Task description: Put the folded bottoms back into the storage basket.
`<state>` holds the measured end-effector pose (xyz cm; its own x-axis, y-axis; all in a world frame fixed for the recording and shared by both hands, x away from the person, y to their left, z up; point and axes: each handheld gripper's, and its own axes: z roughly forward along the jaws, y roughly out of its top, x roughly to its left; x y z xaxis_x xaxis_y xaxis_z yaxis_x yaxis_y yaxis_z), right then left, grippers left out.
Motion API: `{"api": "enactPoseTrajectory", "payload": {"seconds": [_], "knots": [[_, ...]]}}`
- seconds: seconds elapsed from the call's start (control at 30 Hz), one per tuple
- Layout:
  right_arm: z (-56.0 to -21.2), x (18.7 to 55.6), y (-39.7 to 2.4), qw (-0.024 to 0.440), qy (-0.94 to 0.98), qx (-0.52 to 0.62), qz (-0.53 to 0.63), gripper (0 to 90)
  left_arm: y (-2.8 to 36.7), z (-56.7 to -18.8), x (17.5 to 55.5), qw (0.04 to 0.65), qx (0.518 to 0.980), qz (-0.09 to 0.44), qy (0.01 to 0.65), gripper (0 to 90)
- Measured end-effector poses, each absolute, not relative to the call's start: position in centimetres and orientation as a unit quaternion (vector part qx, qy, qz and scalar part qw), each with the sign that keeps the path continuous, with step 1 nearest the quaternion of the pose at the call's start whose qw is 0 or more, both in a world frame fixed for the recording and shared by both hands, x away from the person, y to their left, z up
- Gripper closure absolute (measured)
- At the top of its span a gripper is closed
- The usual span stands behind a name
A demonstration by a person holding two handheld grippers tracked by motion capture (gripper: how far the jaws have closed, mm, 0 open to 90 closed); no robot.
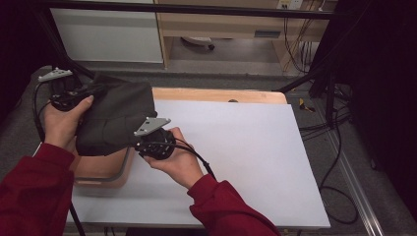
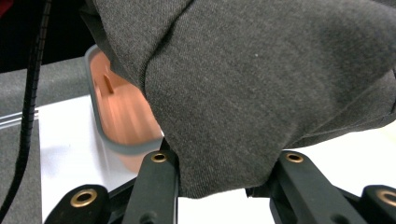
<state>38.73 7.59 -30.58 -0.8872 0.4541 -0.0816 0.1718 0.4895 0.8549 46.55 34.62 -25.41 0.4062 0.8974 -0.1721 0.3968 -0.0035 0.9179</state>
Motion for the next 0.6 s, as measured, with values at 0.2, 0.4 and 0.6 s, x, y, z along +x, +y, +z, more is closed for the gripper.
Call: {"api": "enactPoseTrajectory", "payload": {"seconds": [0.2,0.4,0.6], "knots": [[-30.4,39.1,9.1,0.139,0.85,0.184,0.475,70.5,36.4,-25.0,46.5,0.499,0.667,0.253,0.491,78.9],[-30.5,39.2,10.6,0.136,0.853,0.175,0.472,70.5,37.6,-25.1,46.4,0.492,0.668,0.258,0.496,78.9],[-30.9,39.4,11.7,0.13,0.856,0.174,0.469,70.5,38.6,-25.5,46.5,0.484,0.671,0.256,0.5,78.8]]}}
